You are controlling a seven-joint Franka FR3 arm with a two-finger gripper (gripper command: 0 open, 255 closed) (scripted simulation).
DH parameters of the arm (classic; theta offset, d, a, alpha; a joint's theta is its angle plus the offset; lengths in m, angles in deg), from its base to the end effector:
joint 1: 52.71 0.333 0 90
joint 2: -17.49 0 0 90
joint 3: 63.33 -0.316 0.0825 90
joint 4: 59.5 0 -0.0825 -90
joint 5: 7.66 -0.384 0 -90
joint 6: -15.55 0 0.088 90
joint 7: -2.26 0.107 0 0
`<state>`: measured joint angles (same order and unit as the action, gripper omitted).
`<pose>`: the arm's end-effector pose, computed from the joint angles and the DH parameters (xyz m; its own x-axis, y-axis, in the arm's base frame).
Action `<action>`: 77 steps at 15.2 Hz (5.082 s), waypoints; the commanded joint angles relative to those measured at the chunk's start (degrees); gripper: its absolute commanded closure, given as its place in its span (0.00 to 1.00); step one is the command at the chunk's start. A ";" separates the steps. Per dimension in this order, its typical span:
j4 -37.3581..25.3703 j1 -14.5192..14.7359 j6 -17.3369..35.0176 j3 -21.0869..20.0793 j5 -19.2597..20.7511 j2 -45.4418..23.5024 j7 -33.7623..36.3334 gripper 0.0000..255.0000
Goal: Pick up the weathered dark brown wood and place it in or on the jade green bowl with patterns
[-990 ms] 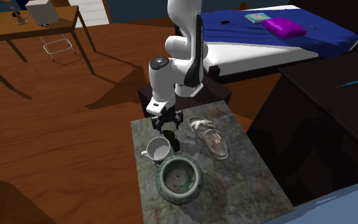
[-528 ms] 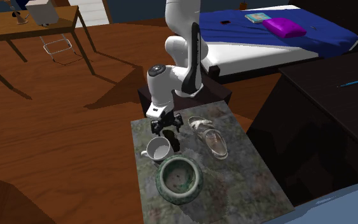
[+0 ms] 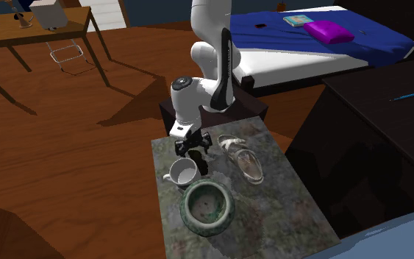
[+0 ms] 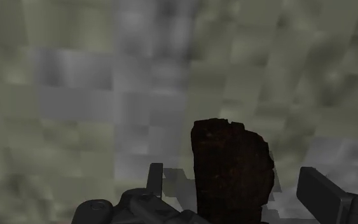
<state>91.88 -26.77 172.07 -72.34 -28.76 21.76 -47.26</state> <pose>0.3678 0.2394 0.2838 0.4012 0.8875 0.2266 0.9128 -0.4080 -0.0184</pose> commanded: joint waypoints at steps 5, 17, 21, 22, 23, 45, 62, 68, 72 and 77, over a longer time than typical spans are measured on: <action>0.01 0.03 0.09 -0.02 -0.03 -0.07 0.00 1.00; -1.02 -0.66 -6.31 0.09 2.32 5.35 2.36 1.00; -1.95 -1.01 -9.93 0.13 3.30 8.08 3.40 1.00; -2.22 -1.09 -10.83 0.15 3.52 8.71 3.64 1.00; -2.50 -1.17 -11.73 0.17 3.73 9.34 3.87 1.00; -14.74 -2.12 -28.14 -0.46 7.17 13.96 9.07 1.00; -44.37 0.86 -28.01 -5.70 16.27 -14.72 22.10 1.00; -41.81 0.99 -23.80 -5.64 16.51 -16.42 21.91 1.00; -40.28 1.12 -20.86 -5.57 16.74 -17.86 21.82 1.00; -40.28 1.12 -20.86 -5.57 16.74 -17.86 21.82 1.00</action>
<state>51.59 -25.65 151.18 -77.91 -12.02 3.90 -25.43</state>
